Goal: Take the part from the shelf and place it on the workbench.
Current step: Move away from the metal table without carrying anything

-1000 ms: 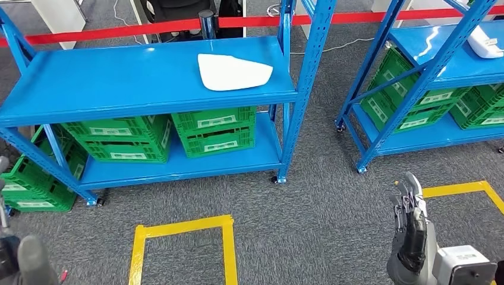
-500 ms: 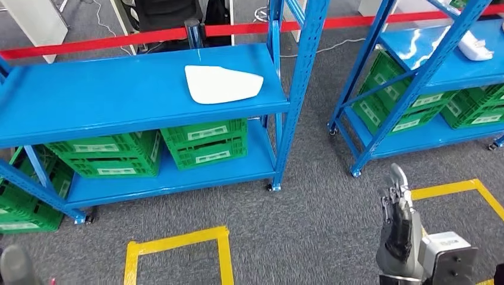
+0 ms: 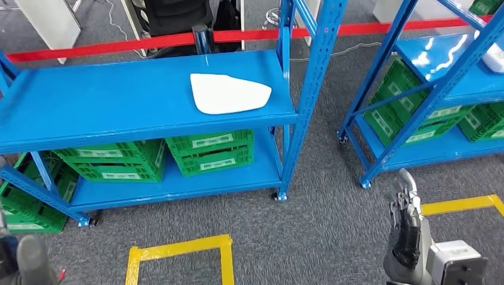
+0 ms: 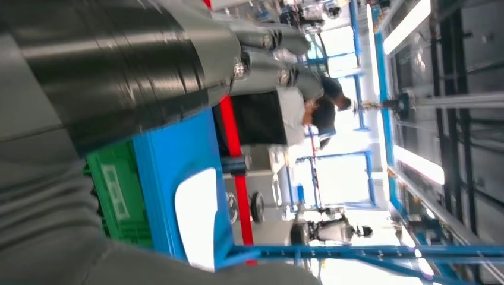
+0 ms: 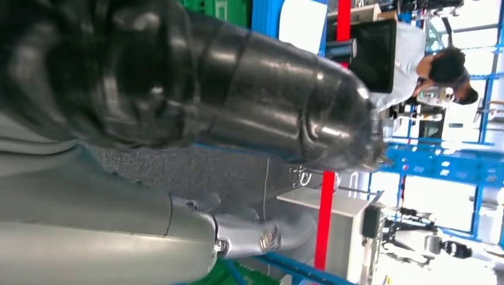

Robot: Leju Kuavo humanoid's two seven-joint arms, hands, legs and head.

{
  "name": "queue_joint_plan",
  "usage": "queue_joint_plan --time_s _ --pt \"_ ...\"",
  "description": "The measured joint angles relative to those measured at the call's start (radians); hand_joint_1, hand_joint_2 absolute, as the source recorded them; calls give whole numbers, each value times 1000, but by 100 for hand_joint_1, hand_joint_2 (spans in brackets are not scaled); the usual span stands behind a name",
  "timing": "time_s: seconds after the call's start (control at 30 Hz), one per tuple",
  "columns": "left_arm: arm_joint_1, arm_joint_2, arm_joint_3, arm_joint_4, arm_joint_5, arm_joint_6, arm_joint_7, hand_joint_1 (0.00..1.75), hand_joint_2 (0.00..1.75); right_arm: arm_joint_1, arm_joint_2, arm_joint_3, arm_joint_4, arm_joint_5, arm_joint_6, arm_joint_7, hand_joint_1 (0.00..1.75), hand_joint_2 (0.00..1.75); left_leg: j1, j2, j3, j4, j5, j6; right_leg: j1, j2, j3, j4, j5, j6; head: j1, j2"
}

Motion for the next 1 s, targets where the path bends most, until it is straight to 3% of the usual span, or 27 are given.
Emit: queue_joint_plan --time_s 0.07,0.1,0.17,0.2,0.23,0.27,0.33,0.37,0.43,0.57,0.6,0.67,0.7,0.73,0.77,0.83,0.87,0.9,1.0 --pt "-1 0 0 -1 -1 0 1 0 0 -1 0 2 0 1 0 0 0 0 0 3 -9 37 -19 -8 -4 1 22 -19 -2 -12 -8 0" --pt "-1 0 0 -1 0 0 1 0 0 -2 0 3 0 2 0 0 0 0 0 4 -37 90 -37 -10 -6 0 33 -26 -5 -17 -15 0" --pt "0 0 0 0 2 0 4 0 0 -4 0 6 0 3 0 0 0 0 0 4 -132 234 -76 -12 -5 0 46 -29 -15 -24 -27 0" --pt "0 0 0 0 4 -1 5 0 0 -4 0 7 1 3 0 0 0 0 0 5 -176 285 -79 -12 -4 0 52 -29 -21 -25 -31 0" --pt "0 0 0 1 6 -1 6 0 0 -4 0 8 1 3 0 1 0 0 -1 5 -204 302 -62 -11 -4 1 61 -29 -28 -25 -35 0" --pt "0 0 0 2 8 -1 7 0 0 -4 0 9 2 3 0 2 0 0 -1 5 -210 277 -24 -8 -3 2 72 -29 -36 -24 -38 0" --pt "0 0 0 3 11 -1 9 0 0 -4 0 9 3 4 0 3 0 0 -6 5 -175 147 71 2 -2 4 90 -29 -55 -19 -47 0" --pt "0 0 0 3 12 -1 9 0 0 -5 0 9 4 4 0 3 0 0 -8 6 -150 89 99 6 0 5 96 -28 -66 -15 -50 0" --pt "-1 0 0 4 14 -2 10 0 0 -6 0 9 4 4 0 3 0 0 -13 6 -122 38 108 12 2 7 101 -28 -83 -3 -53 0" --pt "-1 -3 0 4 16 -2 9 0 0 -8 0 10 3 5 0 3 0 0 -5 4 -103 23 103 26 0 4 105 -5 -109 21 -46 0" --pt "-1 -4 0 5 16 -2 9 0 0 -8 -1 10 3 5 0 3 0 0 -2 4 -96 18 101 30 -2 4 84 39 -129 27 -40 0" --pt "-1 -5 0 6 16 -3 9 0 0 -8 -1 10 4 6 0 3 0 0 -3 5 -86 15 92 35 -8 3 1 175 -175 37 -26 0" --pt "-1 -5 0 7 16 -4 10 0 0 -7 -1 10 5 6 0 3 0 0 -3 5 -80 15 86 36 -11 3 -41 231 -183 40 -22 0" --pt "-1 -5 0 8 16 -4 10 0 0 -7 -1 10 6 6 0 3 0 0 -3 4 -72 15 79 36 -12 3 -70 255 -173 42 -18 0" --pt "-1 -5 0 9 16 -4 10 0 0 -7 -1 10 6 6 0 3 0 0 -3 3 -61 15 71 35 -13 3 -77 237 -140 42 -14 0" --pt "-1 -6 0 10 16 -5 10 0 0 -7 -1 10 7 6 0 3 0 0 -3 1 -42 14 55 32 -12 2 -49 115 -44 36 -7 0" --pt "-2 -6 0 10 16 -5 10 0 0 -7 0 10 7 6 0 3 0 0 -5 0 -35 14 46 28 -10 1 -28 55 -13 31 -5 0" --pt "-2 -7 0 11 16 -5 10 0 0 -7 0 10 7 6 0 3 0 0 -5 0 -30 13 38 23 -7 1 -10 16 3 24 -4 0" --pt "-3 -7 0 14 17 -5 10 0 0 -7 -1 10 8 6 0 3 0 0 -2 -1 -14 4 23 5 3 2 17 -8 -5 4 -5 0"
